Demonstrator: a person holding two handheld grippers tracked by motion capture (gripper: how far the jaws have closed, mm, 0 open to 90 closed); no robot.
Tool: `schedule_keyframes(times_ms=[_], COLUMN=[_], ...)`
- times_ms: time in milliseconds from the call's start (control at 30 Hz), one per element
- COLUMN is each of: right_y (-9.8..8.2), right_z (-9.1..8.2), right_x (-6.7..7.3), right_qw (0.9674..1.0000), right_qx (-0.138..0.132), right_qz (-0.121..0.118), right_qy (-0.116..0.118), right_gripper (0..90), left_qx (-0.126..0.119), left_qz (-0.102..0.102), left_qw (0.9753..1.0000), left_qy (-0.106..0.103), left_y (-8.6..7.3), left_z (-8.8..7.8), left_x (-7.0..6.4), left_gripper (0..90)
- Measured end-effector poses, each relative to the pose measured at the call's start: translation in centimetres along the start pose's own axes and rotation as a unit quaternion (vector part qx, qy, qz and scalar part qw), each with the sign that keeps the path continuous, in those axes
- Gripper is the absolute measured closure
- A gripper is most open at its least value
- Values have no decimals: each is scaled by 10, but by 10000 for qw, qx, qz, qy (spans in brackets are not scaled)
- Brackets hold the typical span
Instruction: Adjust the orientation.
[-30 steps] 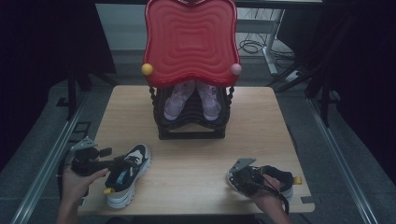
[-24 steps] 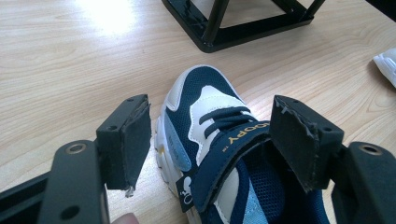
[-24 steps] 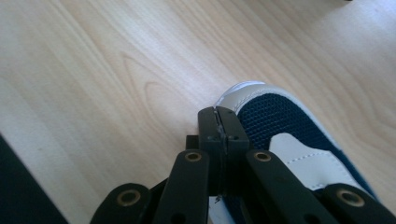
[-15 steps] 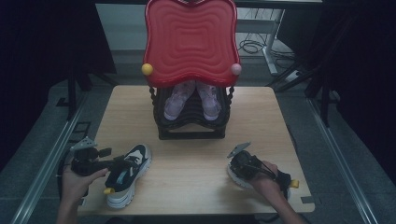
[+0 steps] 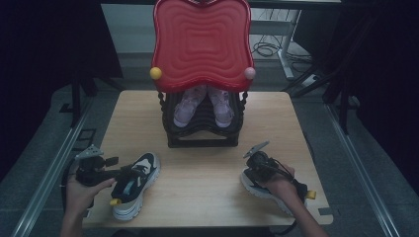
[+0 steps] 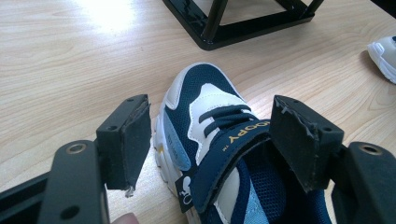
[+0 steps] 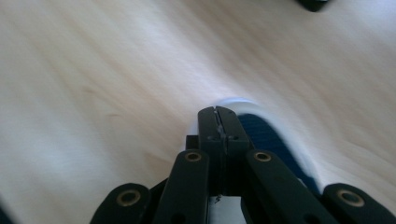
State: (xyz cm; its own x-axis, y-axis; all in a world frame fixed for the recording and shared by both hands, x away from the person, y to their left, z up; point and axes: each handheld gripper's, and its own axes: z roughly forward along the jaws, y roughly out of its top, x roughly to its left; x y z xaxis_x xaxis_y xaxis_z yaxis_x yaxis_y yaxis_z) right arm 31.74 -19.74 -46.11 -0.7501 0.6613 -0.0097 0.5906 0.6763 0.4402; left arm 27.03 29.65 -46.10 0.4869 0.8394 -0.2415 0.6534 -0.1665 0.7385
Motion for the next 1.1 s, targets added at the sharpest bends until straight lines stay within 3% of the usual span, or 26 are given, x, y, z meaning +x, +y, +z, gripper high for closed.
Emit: schedule_keyframes(times_ms=[133, 233, 433, 767, 1100], right_y=[0, 1, 10, 18, 22], right_z=[7, 11, 12, 16, 18], right_x=[9, 7, 4, -14, -26], right_qw=[9996, 9994, 9986, 9986, 9982], right_qx=[209, 291, 447, 495, 487], right_qz=[-149, -141, -207, 49, 241], right_qy=[129, 129, -194, -156, -272], right_gripper=[898, 898, 898, 898, 898], left_qx=[12, 11, 18, 36, 45], left_qz=[8, 3, -4, 4, -14], left_qw=[10000, 10000, 10000, 10000, 10000], left_qy=[-3, -2, 3, 4, 5], left_y=[0, 0, 0, -1, -1], left_z=[1, 0, 0, 1, 1], left_x=[0, -1, 0, 1, 0], left_gripper=[302, 302, 302, 302, 301])
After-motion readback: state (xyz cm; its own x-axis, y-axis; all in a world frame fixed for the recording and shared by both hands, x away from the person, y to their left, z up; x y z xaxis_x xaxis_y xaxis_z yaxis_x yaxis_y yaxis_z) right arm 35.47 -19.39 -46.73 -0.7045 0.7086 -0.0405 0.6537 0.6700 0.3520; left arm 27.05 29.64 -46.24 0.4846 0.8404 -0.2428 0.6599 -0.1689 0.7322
